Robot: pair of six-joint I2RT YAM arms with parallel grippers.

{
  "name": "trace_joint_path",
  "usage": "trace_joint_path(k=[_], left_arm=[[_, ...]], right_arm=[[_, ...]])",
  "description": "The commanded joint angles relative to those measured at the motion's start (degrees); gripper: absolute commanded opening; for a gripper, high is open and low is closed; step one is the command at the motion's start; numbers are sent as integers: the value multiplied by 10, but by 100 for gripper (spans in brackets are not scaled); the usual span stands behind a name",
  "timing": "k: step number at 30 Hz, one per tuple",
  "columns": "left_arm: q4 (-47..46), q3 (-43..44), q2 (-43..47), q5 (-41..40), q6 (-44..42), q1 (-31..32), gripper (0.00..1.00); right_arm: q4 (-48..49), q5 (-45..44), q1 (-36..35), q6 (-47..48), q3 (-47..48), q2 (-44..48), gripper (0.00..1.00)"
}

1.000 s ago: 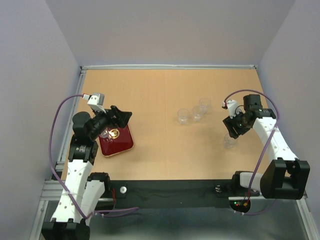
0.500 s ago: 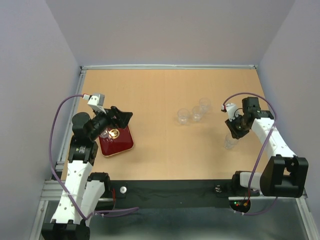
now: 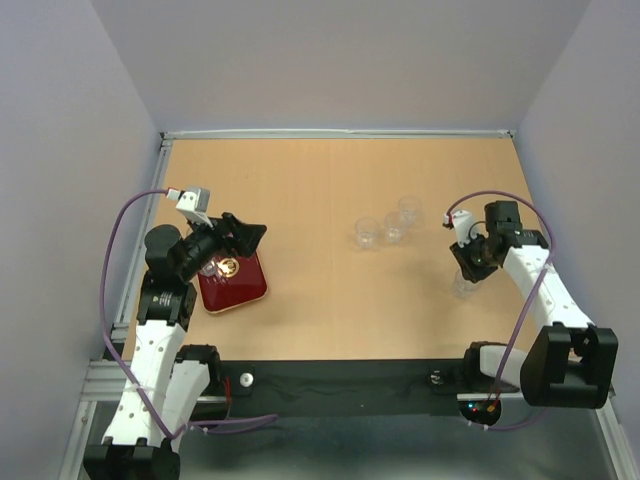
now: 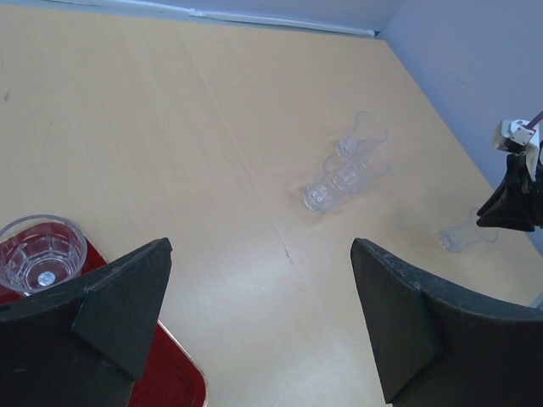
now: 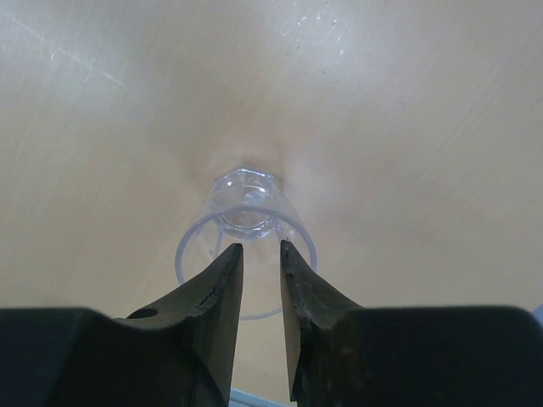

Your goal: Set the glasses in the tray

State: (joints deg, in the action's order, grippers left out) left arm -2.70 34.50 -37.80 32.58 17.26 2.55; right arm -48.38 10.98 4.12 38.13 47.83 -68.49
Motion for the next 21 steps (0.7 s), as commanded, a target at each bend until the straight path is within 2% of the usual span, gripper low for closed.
trace_joint_path(k=[1,5,6,7,9,16,21], left_arm=[[-35,-4,1,15,3,3,99],[-35,-4,0,17,3,3,99],[-35,-4,0,17,2,3,98],[-35,-4,0,17,3,3,99],[-35,-4,0,18,3,3,99],[-35,-4,3,20,1,3,99],[-36,-4,4,21,3,3,99]], right_arm=[[16,10,3,-9,26,35,31],[18,-22,3,-22,37,43,42],[17,-32,3,-24,38,42,54],[16,-49,3,-26,38,37,60],[19,-62,4,-32,38,34,67],[39,-87,8,-43,26,19,66],[53,-75,17,-45,11,-6,51]])
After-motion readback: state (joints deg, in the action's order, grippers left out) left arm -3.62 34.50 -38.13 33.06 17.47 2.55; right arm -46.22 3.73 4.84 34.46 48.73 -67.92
